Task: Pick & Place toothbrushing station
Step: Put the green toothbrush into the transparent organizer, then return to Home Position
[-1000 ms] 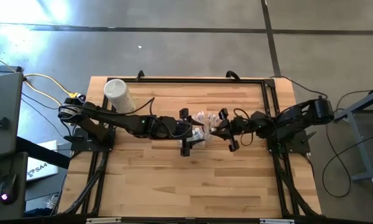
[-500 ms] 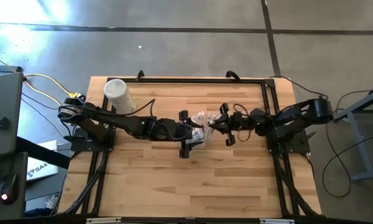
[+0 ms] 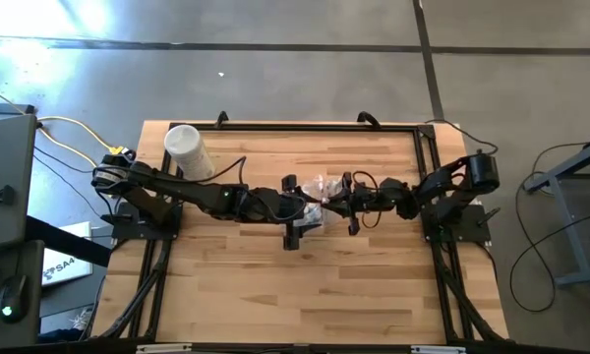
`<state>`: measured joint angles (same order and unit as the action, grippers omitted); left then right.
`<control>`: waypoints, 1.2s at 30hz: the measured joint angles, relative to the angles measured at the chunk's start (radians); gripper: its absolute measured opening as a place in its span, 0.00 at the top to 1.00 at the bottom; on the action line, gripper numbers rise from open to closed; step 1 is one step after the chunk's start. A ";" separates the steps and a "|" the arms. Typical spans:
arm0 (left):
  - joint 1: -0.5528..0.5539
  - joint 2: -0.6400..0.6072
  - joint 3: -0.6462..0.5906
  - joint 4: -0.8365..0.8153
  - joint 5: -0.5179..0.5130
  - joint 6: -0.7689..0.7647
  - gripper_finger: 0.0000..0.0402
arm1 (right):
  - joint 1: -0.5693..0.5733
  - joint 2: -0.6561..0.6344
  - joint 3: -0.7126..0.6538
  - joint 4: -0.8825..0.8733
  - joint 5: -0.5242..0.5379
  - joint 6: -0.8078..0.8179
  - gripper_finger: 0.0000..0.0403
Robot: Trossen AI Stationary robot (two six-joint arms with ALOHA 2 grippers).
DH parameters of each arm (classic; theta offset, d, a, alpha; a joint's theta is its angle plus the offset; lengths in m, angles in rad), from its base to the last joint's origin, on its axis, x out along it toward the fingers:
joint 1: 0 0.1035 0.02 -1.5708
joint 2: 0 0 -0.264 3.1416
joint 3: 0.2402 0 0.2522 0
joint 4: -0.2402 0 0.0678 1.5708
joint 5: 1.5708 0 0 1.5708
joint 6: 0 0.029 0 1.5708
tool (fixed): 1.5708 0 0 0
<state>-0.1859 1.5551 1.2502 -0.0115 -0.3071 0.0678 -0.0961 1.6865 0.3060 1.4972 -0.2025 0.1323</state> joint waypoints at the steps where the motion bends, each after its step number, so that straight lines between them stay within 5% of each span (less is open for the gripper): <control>1: 0.000 0.000 0.000 0.000 0.002 -0.001 0.30 | 0.000 0.006 0.001 0.000 0.015 0.002 0.96; 8: 0.000 0.000 0.000 0.000 0.003 -0.023 0.30 | 0.005 -0.005 -0.002 -0.016 0.020 0.033 0.91; 22: 0.000 0.000 0.000 -0.051 0.028 -0.119 0.30 | 0.004 -0.079 -0.003 -0.143 0.013 0.021 0.52; 29: 0.002 -0.033 0.000 -0.076 0.025 -0.121 0.30 | 0.005 -0.260 -0.003 -0.384 0.055 -0.119 0.35; 36: 0.002 -0.141 0.000 -0.263 -0.140 -0.285 0.30 | 0.005 -0.596 -0.002 -0.744 0.153 -0.156 0.32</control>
<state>-0.1837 1.4137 1.2499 -0.2746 -0.4467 -0.2176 -0.0908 1.0903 0.3038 0.7532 -0.0500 -0.0238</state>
